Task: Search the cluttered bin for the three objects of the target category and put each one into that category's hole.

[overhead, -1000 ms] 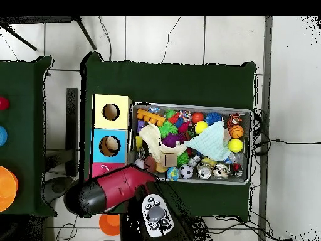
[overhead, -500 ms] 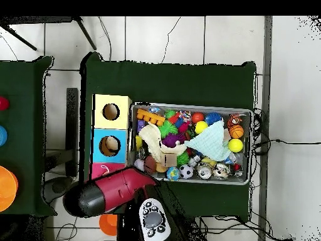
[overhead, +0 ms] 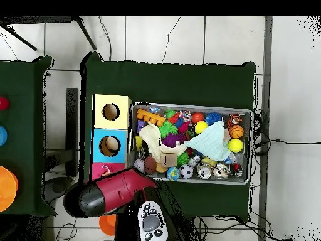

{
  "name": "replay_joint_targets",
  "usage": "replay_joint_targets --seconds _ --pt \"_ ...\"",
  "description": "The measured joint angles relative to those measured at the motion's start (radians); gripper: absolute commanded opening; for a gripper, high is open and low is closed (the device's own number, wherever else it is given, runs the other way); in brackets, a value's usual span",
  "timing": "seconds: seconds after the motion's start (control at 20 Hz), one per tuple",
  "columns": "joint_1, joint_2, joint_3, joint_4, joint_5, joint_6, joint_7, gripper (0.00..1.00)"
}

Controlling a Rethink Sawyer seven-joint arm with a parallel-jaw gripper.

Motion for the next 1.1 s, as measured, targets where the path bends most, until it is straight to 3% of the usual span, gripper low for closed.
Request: replay_joint_targets --seconds 1.1 --pt "0.067 -0.023 -0.054 -0.054 0.012 0.054 0.0 1.0"
